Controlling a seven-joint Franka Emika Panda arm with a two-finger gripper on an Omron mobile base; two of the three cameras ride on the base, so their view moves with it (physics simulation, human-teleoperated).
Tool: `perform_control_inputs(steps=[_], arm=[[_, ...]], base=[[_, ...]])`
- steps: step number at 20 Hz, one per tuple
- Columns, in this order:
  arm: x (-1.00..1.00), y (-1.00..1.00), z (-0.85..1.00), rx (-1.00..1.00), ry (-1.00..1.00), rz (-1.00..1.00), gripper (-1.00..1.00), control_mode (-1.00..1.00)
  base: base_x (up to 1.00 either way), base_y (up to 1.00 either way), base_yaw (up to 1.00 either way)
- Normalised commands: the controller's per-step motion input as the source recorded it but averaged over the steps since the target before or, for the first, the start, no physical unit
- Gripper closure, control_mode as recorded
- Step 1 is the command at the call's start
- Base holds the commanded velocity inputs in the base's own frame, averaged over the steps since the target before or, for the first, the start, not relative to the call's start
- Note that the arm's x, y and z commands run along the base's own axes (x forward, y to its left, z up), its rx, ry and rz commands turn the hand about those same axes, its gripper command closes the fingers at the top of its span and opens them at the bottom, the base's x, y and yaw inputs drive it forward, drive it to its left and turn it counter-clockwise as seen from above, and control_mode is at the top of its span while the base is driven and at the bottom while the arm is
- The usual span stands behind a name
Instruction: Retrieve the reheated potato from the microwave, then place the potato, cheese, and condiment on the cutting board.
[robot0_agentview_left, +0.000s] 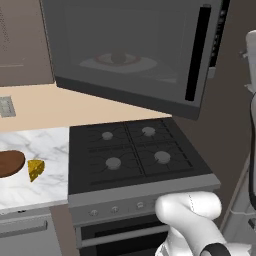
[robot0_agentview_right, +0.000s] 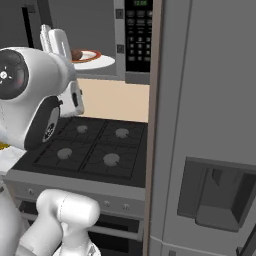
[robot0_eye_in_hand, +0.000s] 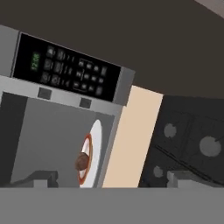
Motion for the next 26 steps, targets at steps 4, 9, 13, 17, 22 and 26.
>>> perform_control_inputs(steps=[4, 9, 13, 17, 22, 26], arm=[[0.69, 0.0, -0.13, 0.16, 0.0, 0.01, -1.0, -1.0], [0.6, 0.0, -0.11, 0.14, 0.0, 0.05, -1.0, -1.0], [0.47, 0.0, -0.1, 0.13, 0.0, 0.1, -1.0, -1.0], [0.45, 0.0, -0.06, 0.12, 0.0, 0.12, -1.0, -1.0], [0.45, 0.0, -0.04, 0.06, -0.02, 0.13, -1.0, -1.0], [0.51, 0.04, -0.03, 0.02, -0.06, 0.13, -1.0, -1.0]], base=[[0.0, 0.0, 0.0], [0.0, 0.0, 0.0], [0.0, 0.0, 0.0], [0.0, 0.0, 0.0], [0.0, 0.0, 0.0], [0.0, 0.0, 0.0]])
